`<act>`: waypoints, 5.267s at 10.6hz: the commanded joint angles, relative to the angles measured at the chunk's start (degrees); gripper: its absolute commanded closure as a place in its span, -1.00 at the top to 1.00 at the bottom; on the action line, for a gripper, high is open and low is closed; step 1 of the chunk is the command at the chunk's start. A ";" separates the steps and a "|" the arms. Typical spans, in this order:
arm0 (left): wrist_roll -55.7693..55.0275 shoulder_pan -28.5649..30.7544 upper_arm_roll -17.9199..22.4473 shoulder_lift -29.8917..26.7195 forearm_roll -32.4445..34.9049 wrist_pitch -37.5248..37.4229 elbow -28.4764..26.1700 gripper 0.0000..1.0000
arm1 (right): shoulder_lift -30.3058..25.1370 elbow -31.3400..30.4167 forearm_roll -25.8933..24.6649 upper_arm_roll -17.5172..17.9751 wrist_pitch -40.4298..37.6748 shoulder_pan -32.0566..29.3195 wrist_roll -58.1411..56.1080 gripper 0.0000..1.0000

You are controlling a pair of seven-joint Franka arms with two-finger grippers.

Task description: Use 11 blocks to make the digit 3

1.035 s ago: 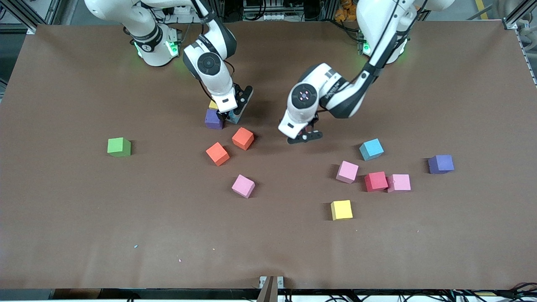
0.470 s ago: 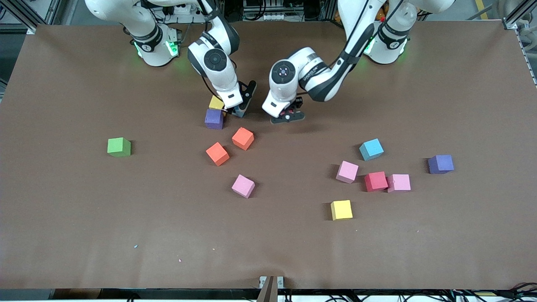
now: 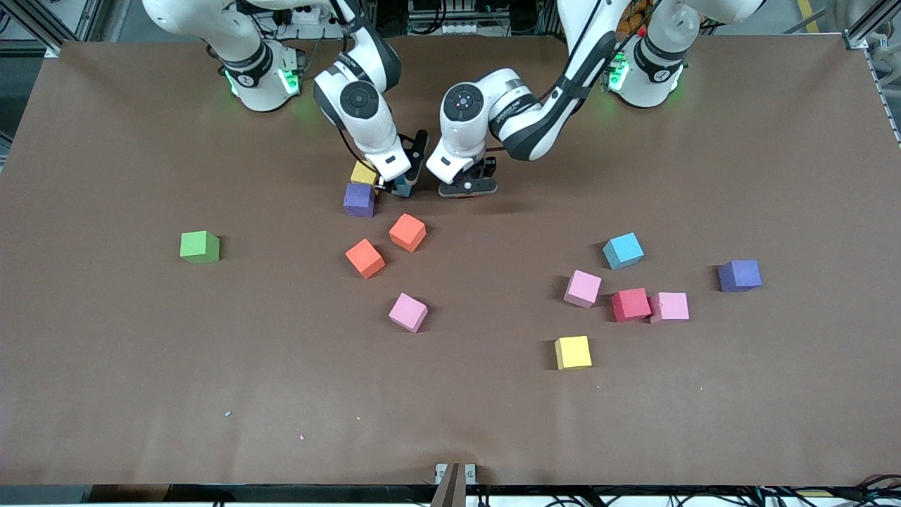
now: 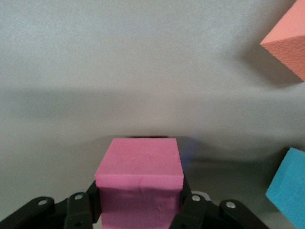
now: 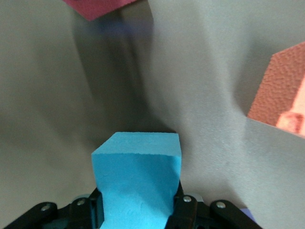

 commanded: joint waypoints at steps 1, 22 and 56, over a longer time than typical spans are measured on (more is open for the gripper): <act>-1.04 -1.65 -0.12 -0.37 1.60 1.04 -0.69 -0.43 | -1.42 -0.99 -0.37 0.12 0.22 -0.73 -2.42 -1.00; -0.25 -4.03 -0.03 4.19 4.50 1.13 4.32 0.01 | -0.81 -1.43 -0.28 -0.05 -0.49 -4.76 -12.08 -1.00; 55.47 32.72 0.67 5.33 10.65 -10.48 15.56 1.00 | 4.11 11.31 -8.80 -0.84 -9.98 6.12 9.35 -1.00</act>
